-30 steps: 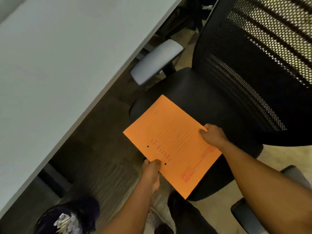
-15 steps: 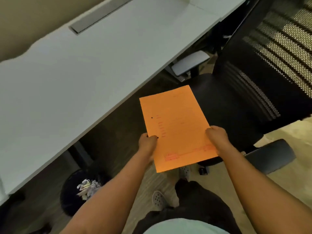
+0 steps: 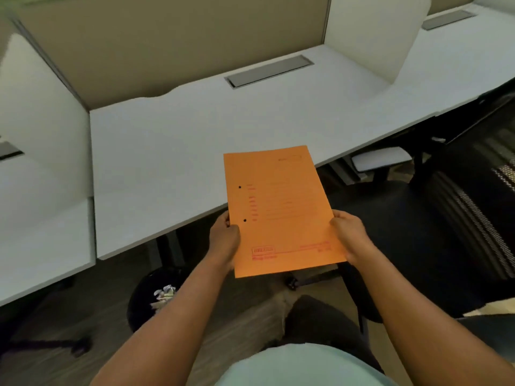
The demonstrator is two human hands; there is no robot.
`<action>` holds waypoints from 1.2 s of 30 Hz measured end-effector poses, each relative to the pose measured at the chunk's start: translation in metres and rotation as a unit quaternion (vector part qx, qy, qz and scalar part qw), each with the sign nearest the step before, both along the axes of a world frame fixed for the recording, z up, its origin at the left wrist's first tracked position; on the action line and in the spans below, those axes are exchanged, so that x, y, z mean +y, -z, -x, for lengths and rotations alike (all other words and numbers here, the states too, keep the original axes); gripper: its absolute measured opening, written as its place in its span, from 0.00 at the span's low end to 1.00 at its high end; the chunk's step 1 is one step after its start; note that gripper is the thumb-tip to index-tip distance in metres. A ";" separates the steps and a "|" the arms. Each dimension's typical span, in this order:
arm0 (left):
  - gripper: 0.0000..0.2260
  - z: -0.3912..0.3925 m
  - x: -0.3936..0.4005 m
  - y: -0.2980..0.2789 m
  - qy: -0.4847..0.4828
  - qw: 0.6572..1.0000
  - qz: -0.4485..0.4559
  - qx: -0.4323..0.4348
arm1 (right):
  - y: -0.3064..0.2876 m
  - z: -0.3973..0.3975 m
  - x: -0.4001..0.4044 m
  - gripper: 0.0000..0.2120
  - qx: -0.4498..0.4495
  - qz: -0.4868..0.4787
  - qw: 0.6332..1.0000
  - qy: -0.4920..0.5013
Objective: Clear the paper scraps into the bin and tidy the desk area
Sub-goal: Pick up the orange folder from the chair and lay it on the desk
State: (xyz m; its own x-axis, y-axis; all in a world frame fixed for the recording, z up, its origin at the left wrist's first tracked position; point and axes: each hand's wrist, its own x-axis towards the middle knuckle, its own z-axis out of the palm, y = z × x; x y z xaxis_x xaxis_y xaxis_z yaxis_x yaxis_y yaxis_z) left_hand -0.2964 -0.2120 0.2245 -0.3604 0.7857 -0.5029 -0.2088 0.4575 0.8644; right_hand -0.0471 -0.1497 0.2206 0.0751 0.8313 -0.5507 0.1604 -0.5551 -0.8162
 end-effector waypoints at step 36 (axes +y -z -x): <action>0.13 0.257 0.485 0.046 -0.188 0.970 0.075 0.138 | 0.044 0.298 0.549 0.06 0.015 -0.006 0.986 -0.165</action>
